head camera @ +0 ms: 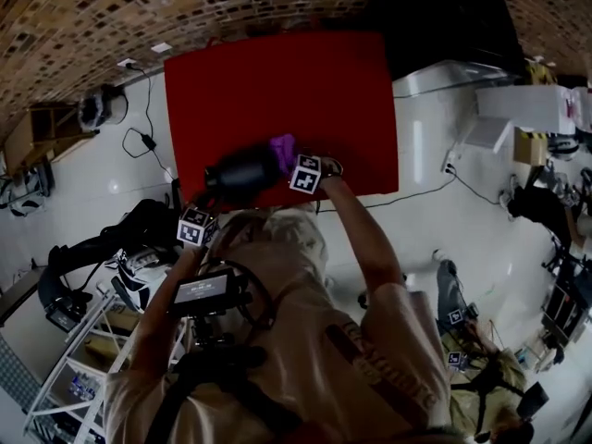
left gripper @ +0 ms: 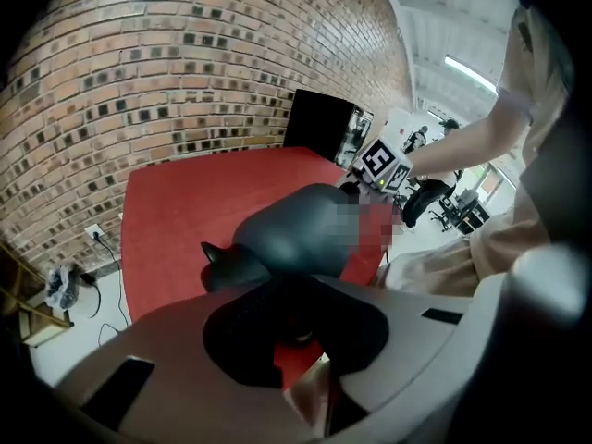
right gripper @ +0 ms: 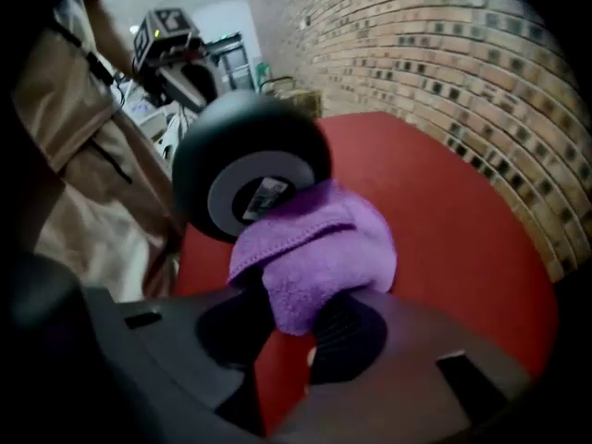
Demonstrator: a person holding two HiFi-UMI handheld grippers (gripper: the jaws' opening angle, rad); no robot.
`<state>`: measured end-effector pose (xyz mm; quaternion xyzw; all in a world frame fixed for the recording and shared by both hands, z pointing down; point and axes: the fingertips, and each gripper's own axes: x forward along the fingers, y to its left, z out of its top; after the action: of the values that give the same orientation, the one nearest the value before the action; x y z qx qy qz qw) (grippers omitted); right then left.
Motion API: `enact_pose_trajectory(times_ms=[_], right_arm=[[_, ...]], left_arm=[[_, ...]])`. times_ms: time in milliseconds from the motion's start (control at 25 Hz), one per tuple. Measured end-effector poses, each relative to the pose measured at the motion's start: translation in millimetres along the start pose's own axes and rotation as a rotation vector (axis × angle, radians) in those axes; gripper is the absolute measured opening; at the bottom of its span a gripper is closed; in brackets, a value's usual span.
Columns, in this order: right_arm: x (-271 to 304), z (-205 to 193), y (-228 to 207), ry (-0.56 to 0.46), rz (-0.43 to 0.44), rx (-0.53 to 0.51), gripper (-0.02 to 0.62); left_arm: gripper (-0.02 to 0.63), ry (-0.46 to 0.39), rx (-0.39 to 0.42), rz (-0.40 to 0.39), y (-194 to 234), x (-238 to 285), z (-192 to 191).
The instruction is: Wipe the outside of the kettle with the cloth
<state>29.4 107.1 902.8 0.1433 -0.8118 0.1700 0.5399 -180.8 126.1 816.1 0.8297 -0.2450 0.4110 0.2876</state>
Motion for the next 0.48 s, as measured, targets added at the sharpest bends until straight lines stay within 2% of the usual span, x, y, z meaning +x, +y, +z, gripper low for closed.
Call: enact_pose_trajectory(times_ms=[120, 280, 360, 400, 480], right_arm=[[-34, -8, -7, -0.12, -0.026, 0.175, 0.107], [-58, -22, 10, -0.195, -0.01, 0.267, 0.107], [-60, -28, 26, -0.193, 0.019, 0.279, 0.107], [-59, -30, 35, -0.182, 0.034, 0.267, 0.107], [-58, -29, 51, -0.159, 0.061, 0.23, 0.107]], left_arm=[[0.054, -0.032, -0.025, -0.007, -4, -3, 7], [0.054, -0.068, -0.077, -0.007, -8, -13, 1], [0.054, -0.033, -0.173, 0.0, -10, -10, -25], [0.064, -0.008, -0.254, 0.0, -11, -5, -43], [0.149, 0.019, -0.451, -0.015, -15, 6, -66]])
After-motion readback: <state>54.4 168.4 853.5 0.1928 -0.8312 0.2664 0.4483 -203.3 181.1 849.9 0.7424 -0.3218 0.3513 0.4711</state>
